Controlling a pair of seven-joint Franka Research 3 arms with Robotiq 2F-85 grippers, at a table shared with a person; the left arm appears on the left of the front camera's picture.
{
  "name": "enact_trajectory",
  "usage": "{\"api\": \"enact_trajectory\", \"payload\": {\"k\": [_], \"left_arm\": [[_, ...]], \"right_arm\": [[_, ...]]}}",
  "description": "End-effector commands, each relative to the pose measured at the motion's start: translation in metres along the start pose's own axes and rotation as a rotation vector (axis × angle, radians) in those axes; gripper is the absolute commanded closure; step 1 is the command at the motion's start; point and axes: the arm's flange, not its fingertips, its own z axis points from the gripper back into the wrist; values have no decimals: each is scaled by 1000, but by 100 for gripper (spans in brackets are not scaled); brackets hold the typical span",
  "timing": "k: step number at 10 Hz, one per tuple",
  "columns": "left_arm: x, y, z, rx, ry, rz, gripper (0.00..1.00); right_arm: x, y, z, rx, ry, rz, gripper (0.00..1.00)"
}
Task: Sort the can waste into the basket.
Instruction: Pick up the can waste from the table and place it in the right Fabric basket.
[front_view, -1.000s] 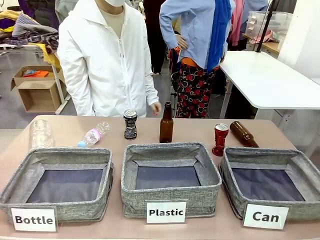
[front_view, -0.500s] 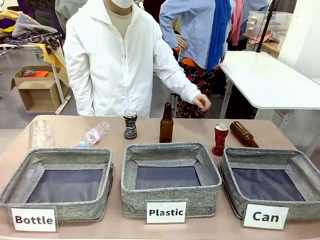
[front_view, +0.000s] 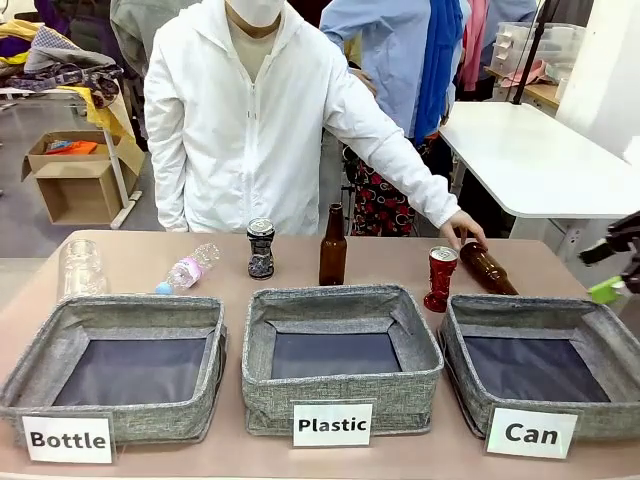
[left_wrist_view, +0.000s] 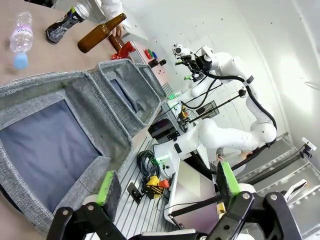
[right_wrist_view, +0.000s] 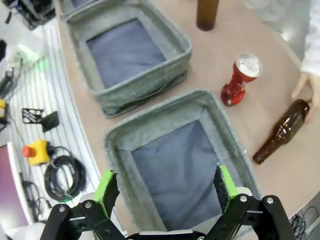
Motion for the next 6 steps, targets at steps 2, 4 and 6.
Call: {"api": "enact_trajectory", "payload": {"k": [2, 4, 6], "left_arm": [[-2, -1, 1, -14, -5, -24, 0], [-2, -1, 1, -14, -5, -24, 0], [-2, -1, 1, -14, -5, -24, 0]], "right_arm": [[-23, -14, 33, -19, -135, -42, 0], [-87, -1, 91, -84, -248, -118, 0], [-139, 8, 109, -131, -362, -246, 0]]}}
